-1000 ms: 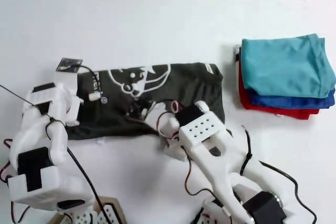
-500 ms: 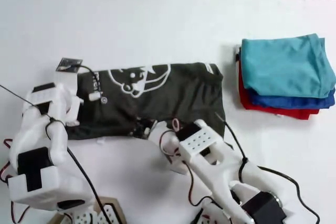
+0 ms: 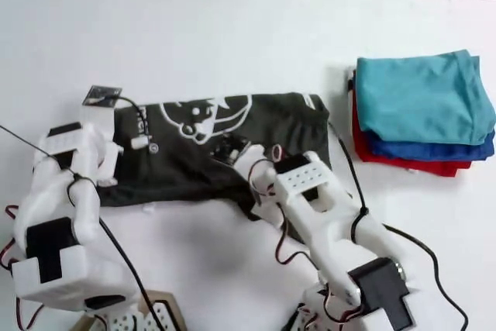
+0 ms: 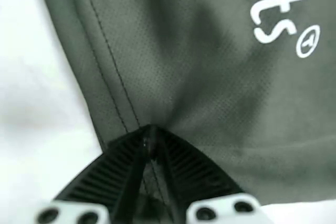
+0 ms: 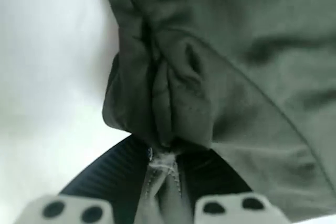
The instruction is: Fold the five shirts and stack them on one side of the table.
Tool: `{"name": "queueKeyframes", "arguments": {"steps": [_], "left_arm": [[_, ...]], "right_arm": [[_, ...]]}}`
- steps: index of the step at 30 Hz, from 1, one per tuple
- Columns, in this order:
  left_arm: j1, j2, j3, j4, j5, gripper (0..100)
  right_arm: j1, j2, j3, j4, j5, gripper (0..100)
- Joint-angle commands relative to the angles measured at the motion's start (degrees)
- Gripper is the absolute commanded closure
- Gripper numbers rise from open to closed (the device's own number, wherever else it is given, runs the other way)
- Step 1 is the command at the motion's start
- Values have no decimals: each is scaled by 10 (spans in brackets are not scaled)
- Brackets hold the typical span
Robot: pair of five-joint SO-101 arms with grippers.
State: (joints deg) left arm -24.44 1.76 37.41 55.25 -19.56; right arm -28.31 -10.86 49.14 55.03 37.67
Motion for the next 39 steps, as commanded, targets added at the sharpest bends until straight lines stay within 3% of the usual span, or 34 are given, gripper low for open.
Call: {"name": "queueKeyframes", "arguments": {"steps": [1, 9, 19, 26, 32, 35, 39], "left_arm": [[3, -11, 1, -11, 4, 974], [3, -11, 1, -11, 4, 974], [3, -11, 1, -11, 4, 974], [3, -11, 1, -11, 4, 974], [3, -11, 1, -11, 4, 974], [3, -11, 1, -11, 4, 974], [3, -11, 1, -11, 4, 974]], "right_arm": [[6, 2, -59, 44, 42, 978], [65, 15, -236, 141, 141, 978], [84, 218, -450, 144, 143, 972], [109, 371, -639, 176, 142, 791], [168, 483, -830, 203, 25, 787], [174, 493, -910, 271, -25, 787], [160, 493, -983, 389, -36, 788]]}}
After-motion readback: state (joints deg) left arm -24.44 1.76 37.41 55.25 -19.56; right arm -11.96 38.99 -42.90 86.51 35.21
